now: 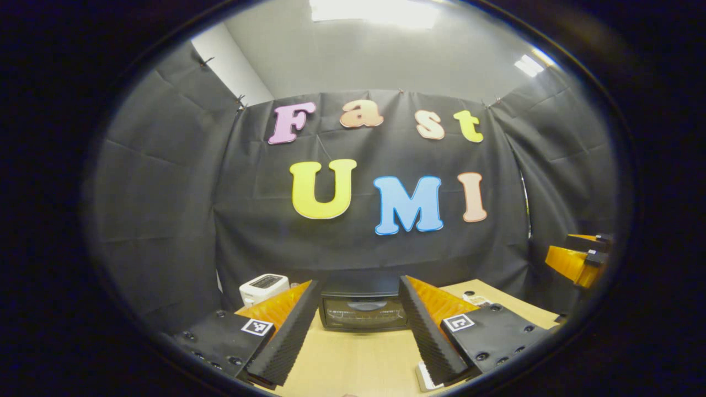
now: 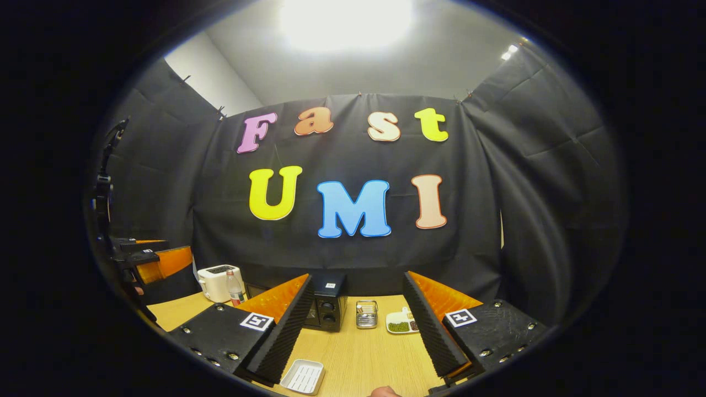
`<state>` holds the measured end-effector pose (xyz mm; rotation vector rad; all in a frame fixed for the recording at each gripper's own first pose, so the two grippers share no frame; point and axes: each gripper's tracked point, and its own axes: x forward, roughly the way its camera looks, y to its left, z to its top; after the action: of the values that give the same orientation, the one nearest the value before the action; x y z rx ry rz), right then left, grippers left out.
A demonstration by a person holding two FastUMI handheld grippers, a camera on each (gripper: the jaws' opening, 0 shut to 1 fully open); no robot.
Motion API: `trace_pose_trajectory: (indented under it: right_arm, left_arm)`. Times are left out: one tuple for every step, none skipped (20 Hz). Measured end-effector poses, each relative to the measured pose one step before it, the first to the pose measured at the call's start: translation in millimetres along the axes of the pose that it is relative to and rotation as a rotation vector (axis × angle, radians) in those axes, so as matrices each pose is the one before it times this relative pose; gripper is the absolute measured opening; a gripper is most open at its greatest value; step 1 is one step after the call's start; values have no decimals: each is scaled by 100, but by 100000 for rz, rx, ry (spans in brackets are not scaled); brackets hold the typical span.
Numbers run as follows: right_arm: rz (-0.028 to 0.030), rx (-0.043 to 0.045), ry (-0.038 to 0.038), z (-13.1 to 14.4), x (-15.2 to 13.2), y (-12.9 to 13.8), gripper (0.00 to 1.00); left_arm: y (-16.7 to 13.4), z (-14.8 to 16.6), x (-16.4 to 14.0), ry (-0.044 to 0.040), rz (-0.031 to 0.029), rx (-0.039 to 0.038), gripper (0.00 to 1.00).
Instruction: Open the electric oven with the left hand, put the food in, and close the electric oven.
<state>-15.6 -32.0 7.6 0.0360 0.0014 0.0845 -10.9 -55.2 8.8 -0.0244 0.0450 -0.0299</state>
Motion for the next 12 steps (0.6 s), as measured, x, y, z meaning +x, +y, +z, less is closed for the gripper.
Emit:
trace_pose_trajectory:
  right_arm:
    - [58, -62, 398, 47, -196, 645, 98]
    - [120, 451, -36, -83, -186, 625, 97]
    - [356, 358, 188, 30, -185, 595, 97]
    - [442, 424, 45, -50, -122, 650, 97]
    - [638, 245, 231, 34, -14, 665, 97]
    - [755, 222, 55, -33, -178, 642, 97]
    - [561, -76, -116, 62, -110, 461, 97]
    - [330, -330, -207, 63, -101, 411, 97]
    - [350, -417, 244, 14, -120, 280, 97]
    - [478, -198, 303, -119, -55, 306, 98]
    - [475, 130, 40, 137, -75, 266, 98]
    - [216, 257, 93, 4, -126, 103, 97]
  left_arm:
    - [345, -74, -276, -55, 74, -905, 95]
    - [517, -137, -340, 254, 37, -296, 100]
    - [597, -113, -435, 100, 388, 462, 100]
    - [702, 207, -287, -411, 338, 730, 100]
    - [545, 109, -361, -412, 339, 742, 99]
    - [598, 203, -348, -681, 325, 518, 99]
    - [382, 124, -329, -247, 137, -6, 98]
    - [362, 117, -234, -261, 31, -583, 97]
    - [355, 48, -92, -203, 482, -573, 97]
    - [469, 56, -178, -247, 600, -467, 96]
    - [373, 7, -264, -272, 534, -350, 95]
    - [351, 54, -160, -265, 710, -79, 95]
